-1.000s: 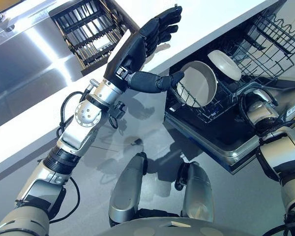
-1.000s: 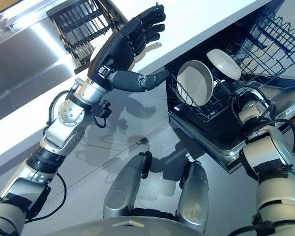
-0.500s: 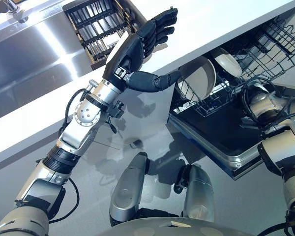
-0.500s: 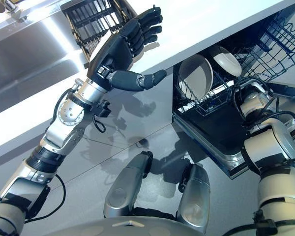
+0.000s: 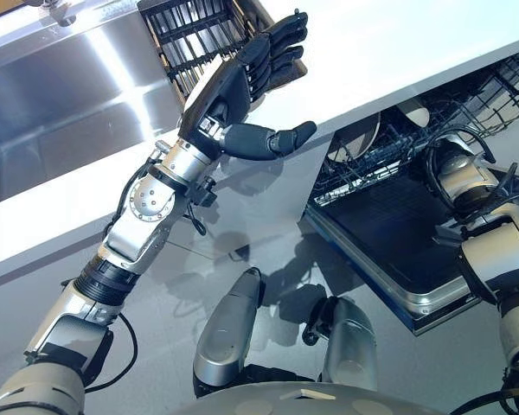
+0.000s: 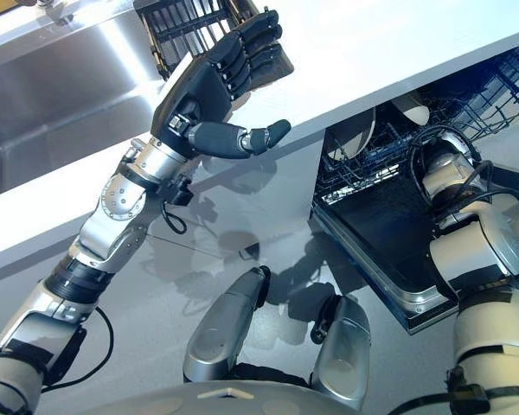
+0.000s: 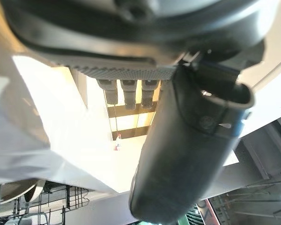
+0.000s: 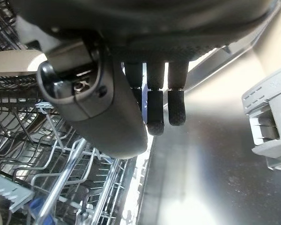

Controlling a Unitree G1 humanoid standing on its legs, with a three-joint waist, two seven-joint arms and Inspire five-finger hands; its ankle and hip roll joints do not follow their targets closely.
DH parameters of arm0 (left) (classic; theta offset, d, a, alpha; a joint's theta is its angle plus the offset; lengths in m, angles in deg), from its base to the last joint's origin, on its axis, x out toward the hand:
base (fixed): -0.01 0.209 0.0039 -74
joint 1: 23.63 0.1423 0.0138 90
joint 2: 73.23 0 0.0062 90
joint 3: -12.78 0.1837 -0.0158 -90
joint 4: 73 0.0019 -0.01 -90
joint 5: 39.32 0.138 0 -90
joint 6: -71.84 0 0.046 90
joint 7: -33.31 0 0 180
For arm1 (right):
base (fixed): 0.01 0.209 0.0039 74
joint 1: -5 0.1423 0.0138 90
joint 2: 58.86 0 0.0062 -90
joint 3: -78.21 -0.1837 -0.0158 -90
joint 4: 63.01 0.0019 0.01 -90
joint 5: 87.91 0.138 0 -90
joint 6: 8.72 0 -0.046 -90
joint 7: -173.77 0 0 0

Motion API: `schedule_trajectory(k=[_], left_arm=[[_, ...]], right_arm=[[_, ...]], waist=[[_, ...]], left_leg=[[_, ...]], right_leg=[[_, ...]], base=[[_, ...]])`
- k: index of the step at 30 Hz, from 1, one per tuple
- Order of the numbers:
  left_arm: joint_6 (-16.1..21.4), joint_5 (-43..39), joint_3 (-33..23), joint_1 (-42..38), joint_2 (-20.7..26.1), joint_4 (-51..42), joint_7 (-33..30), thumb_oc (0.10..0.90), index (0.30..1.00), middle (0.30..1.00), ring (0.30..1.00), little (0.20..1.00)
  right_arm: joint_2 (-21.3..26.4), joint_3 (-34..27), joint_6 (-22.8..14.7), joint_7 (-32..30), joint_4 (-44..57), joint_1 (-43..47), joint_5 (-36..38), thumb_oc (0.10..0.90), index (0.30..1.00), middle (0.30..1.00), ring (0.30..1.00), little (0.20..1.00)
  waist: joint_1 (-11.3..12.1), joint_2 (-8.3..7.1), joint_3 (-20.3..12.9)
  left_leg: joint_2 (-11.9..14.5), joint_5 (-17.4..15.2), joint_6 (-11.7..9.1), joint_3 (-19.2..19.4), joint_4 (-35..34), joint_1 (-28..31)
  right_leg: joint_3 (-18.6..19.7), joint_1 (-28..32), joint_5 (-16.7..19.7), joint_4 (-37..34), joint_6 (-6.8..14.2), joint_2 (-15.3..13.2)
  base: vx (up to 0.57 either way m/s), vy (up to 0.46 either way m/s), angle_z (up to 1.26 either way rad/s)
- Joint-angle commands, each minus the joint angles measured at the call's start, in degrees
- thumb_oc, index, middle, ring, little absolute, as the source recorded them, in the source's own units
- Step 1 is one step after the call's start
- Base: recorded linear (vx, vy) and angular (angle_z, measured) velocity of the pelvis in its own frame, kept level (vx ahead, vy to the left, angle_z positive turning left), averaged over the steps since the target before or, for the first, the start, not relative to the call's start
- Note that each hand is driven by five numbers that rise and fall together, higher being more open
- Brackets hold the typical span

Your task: Pick up plates and place into dishwasher.

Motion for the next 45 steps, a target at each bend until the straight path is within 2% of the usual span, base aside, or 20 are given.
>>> schedule_trajectory(k=[1,3,5,6,7,8,9,10,12,13,14,17,20,23,26,27,30,35,40,45], left_arm=[[5.6,-2.1,-2.3,-1.0,0.7,-3.2,-0.9,0.800,0.900,0.900,0.900,0.900],[5.7,-1.9,-2.2,-0.8,0.5,-3.2,-0.8,0.800,0.900,0.900,0.900,0.900],[5.5,-1.8,-2.1,-1.1,0.0,-2.8,-1.2,0.800,0.900,0.900,0.900,0.900],[5.5,-1.8,-2.1,-1.1,0.0,-2.8,-1.2,0.800,0.900,0.900,0.900,0.900],[5.9,-1.7,-2.1,-0.9,-0.3,-2.5,-1.2,0.800,0.900,0.900,0.900,0.900],[6.1,-1.7,-2.1,-0.8,-0.3,-2.4,-1.2,0.800,0.900,0.900,0.900,0.900],[6.3,-1.7,-2.1,-0.9,-0.5,-2.1,-1.2,0.800,0.900,0.900,0.900,0.900],[6.5,-1.7,-2.3,-0.9,-0.5,-1.9,-1.1,0.800,0.900,0.900,0.900,0.900],[6.8,-1.7,-2.8,-0.7,-0.7,-1.4,-0.7,0.800,0.900,0.900,0.900,0.900],[6.6,-2.2,-3.3,-0.8,-0.7,-1.2,-0.4,0.800,0.900,0.900,0.900,0.900],[6.5,-2.4,-3.6,-1.0,-0.6,-1.2,-0.4,0.800,0.900,0.900,0.900,0.900],[6.2,-3.1,-3.8,-1.2,-0.2,-1.2,-0.3,0.800,0.900,0.900,0.900,0.900],[6.5,-3.8,-3.7,-1.2,0.2,-1.0,-0.2,0.800,0.900,0.900,0.900,0.900],[7.0,-4.3,-3.4,-1.4,0.5,-0.7,0.0,0.800,0.900,0.900,0.900,0.900],[7.4,-4.5,-3.0,-1.6,0.7,-0.4,0.1,0.800,0.900,0.900,0.900,0.900],[7.7,-4.7,-2.9,-1.6,0.8,-0.3,0.3,0.800,0.900,0.900,0.900,0.900],[8.0,-4.2,-2.7,-1.4,0.7,-0.6,0.4,0.800,0.900,0.900,0.900,0.900],[9.1,-4.0,-2.5,-1.1,1.4,-0.9,-0.3,0.800,0.900,0.900,0.900,0.900],[9.7,-2.4,-3.5,0.9,1.2,-2.8,-0.7,0.800,0.900,0.900,0.900,0.900],[9.5,-1.3,-4.9,2.4,0.9,-4.6,-1.5,0.800,0.900,0.900,0.900,0.900]], right_arm=[[1.5,2.4,-8.3,-3.8,5.9,15.5,1.8,0.100,0.300,0.300,0.300,0.200],[1.7,2.2,-9.5,-4.1,5.9,14.9,4.1,0.100,0.300,0.300,0.300,0.200],[1.4,-0.4,-13.4,-6.8,5.9,13.4,9.9,0.100,0.300,0.300,0.300,0.200],[1.3,-0.8,-13.5,-6.7,5.9,13.2,9.9,0.100,0.300,0.300,0.300,0.200],[0.8,-3.4,-16.5,-7.7,6.5,11.7,15.6,0.100,0.300,0.300,0.300,0.200],[0.4,-5.0,-17.6,-8.6,6.9,11.1,18.6,0.100,0.300,0.300,0.300,0.200],[-0.2,-7.6,-18.9,-9.3,7.5,10.0,25.1,0.100,0.300,0.300,0.300,0.200],[-1.1,-10.8,-19.5,-8.7,7.9,8.8,32.0,0.100,0.300,0.300,0.300,0.200],[-2.3,-14.4,-21.5,-7.2,8.2,6.7,40.3,0.100,0.300,0.300,0.300,0.200],[-4.0,-19.0,-24.7,-6.0,8.7,4.5,47.2,0.100,0.300,0.300,0.300,0.200],[-4.8,-21.4,-26.8,-4.7,9.1,3.4,50.4,0.100,0.300,0.300,0.300,0.200],[-5.7,-23.6,-30.5,-2.8,10.6,1.9,53.4,0.100,0.300,0.300,0.300,0.200],[-5.7,-23.9,-32.3,-0.9,11.7,2.2,54.6,0.100,0.300,0.300,0.300,0.200],[-5.5,-23.2,-32.6,-1.4,12.2,3.0,52.0,0.100,0.300,0.300,0.300,0.200],[-4.5,-21.4,-30.9,-2.2,12.1,3.9,48.3,0.100,0.300,0.300,0.300,0.200],[-3.9,-20.3,-29.4,-3.0,11.7,4.1,44.0,0.100,0.300,0.300,0.300,0.200],[-2.4,-18.2,-27.0,-4.1,10.7,4.3,37.5,0.100,0.300,0.300,0.300,0.200],[1.8,-11.8,-22.5,-3.3,10.5,3.3,23.4,0.100,0.300,0.300,0.300,0.200],[5.5,-10.1,-17.5,-1.5,16.4,-3.6,17.0,0.100,0.300,0.300,0.300,0.200],[7.7,-12.0,-13.2,-2.5,22.0,-13.1,10.0,0.100,0.300,0.300,0.300,0.200]], waist=[[1.2,-2.37,-3.9],[1.1,-2.43,-3.7],[0.7,-2.42,-3.5],[0.7,-2.41,-3.5],[0.4,-2.19,-3.3],[0.3,-2.09,-3.3],[0.2,-1.93,-3.0],[0.1,-1.76,-2.8],[-0.1,-1.56,-2.9],[-0.2,-1.24,-2.6],[-0.4,-1.04,-2.7],[-0.4,-0.84,-2.9],[-0.4,-0.73,-3.2],[-0.3,-0.80,-3.4],[-0.3,-1.14,-3.7],[-0.3,-1.42,-3.8],[-0.3,-1.82,-4.1],[-1.3,-2.76,-4.3],[-3.2,-4.05,-4.3],[-5.4,-4.98,-4.2]], left_leg=[[-1.6,-5.1,6.4,2.9,1.1,2.5],[-1.6,-5.4,6.4,3.0,1.7,2.4],[-1.7,-6.0,6.6,3.1,2.5,2.6],[-1.7,-6.1,6.6,3.1,2.6,2.6],[-1.7,-6.1,6.5,3.2,3.0,2.6],[-1.8,-6.2,6.5,3.3,3.2,2.6],[-1.8,-6.9,6.6,3.6,3.9,2.6],[-1.8,-7.0,6.6,3.6,4.0,2.7],[-1.9,-6.7,6.5,3.5,3.7,2.8],[-2.1,-7.5,6.5,3.6,4.4,3.0],[-2.2,-7.1,6.5,3.6,4.1,2.9],[-2.5,-7.1,6.3,3.6,4.5,2.6],[-2.7,-6.9,6.1,3.4,4.6,2.4],[-2.7,-6.8,6.1,3.4,4.7,2.0],[-2.6,-6.8,5.9,3.5,4.9,1.7],[-2.5,-6.8,5.9,3.4,5.0,1.7],[-2.2,-6.8,5.9,3.5,5.0,1.7],[-1.4,-6.8,6.1,4.0,4.7,2.2],[-0.2,-7.3,6.4,4.8,3.6,3.7],[0.8,-7.9,6.8,6.0,3.0,4.9]], right_leg=[[1.7,5.3,1.7,-0.4,-3.6,4.5],[1.8,5.3,1.6,-0.3,-3.6,4.5],[2.3,5.2,1.4,0.3,-3.6,4.4],[2.4,5.3,1.3,0.4,-3.6,4.4],[2.7,5.2,1.4,0.6,-3.5,4.3],[2.8,5.0,1.3,0.9,-3.5,4.3],[3.0,5.0,0.8,1.6,-3.4,4.2],[3.1,5.1,0.7,1.7,-3.4,4.2],[3.2,5.1,1.0,1.4,-3.4,4.2],[3.3,5.2,0.4,2.1,-3.3,4.1],[3.3,4.9,0.8,1.8,-3.3,4.0],[3.2,4.6,0.9,2.1,-3.2,3.8],[3.3,4.3,1.0,2.5,-3.1,3.7],[3.3,3.8,1.1,2.8,-3.1,3.7],[3.2,3.3,1.1,2.9,-3.1,3.6],[3.2,3.4,1.2,2.8,-3.1,3.5],[3.2,3.5,1.4,2.5,-3.1,3.6],[3.7,3.8,1.9,1.6,-3.0,3.9],[5.0,4.7,2.3,0.0,-2.8,4.6],[6.1,5.2,2.4,-1.0,-2.6,5.4]], base=[[-0.01,0.037,0.00],[0.00,0.027,-0.01],[0.00,0.054,-0.03],[0.00,0.050,-0.05],[-0.01,0.043,-0.03],[-0.02,0.060,-0.01],[-0.03,0.051,0.00],[-0.03,0.046,0.00],[-0.01,0.045,-0.01],[-0.02,0.054,-0.01],[-0.02,0.047,-0.01],[-0.01,0.019,0.02],[-0.01,0.019,0.12],[-0.03,0.003,0.07],[-0.02,-0.001,0.02],[0.00,0.000,0.00],[0.00,0.000,0.00],[0.00,0.000,0.00],[-0.01,0.014,-0.09],[-0.03,0.030,-0.17]])
